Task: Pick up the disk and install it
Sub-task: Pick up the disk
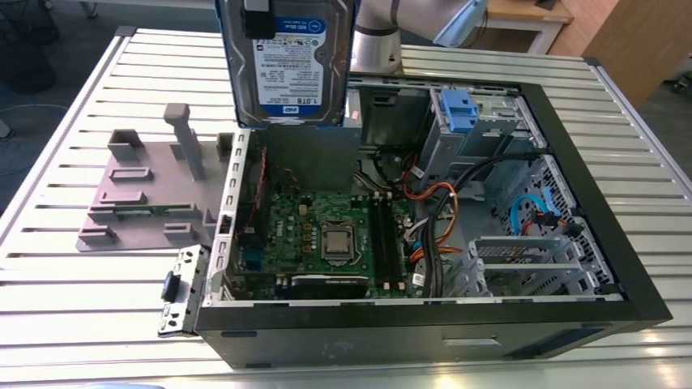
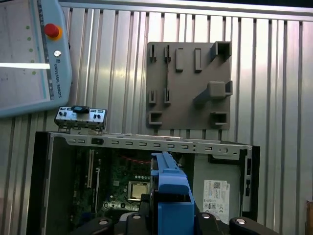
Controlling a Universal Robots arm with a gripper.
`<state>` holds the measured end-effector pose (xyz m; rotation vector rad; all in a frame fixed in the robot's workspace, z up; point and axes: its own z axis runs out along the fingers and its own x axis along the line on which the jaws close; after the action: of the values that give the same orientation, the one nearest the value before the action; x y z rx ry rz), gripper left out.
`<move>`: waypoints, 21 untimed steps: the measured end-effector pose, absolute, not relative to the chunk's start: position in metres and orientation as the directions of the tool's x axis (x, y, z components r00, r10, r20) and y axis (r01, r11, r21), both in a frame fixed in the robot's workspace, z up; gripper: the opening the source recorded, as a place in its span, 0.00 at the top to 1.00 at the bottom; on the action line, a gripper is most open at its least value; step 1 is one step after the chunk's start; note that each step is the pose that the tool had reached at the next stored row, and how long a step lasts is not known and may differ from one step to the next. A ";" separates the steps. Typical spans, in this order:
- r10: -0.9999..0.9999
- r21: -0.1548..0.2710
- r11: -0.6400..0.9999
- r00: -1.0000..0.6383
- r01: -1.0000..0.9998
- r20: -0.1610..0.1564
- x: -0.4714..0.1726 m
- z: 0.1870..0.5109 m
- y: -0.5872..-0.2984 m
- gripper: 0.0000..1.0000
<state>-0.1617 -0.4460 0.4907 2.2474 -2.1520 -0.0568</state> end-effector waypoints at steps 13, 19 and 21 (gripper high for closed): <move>-0.999 0.046 -0.043 0.043 -0.998 -0.006 -0.157 0.488 -0.448 0.63; -0.999 0.046 -0.044 0.043 -0.998 -0.006 -0.157 0.488 -0.449 0.63; -0.999 0.047 -0.044 0.043 -0.998 -0.006 -0.157 0.488 -0.451 0.63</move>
<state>-0.1571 -0.4510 0.4885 2.2474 -2.1517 -0.0569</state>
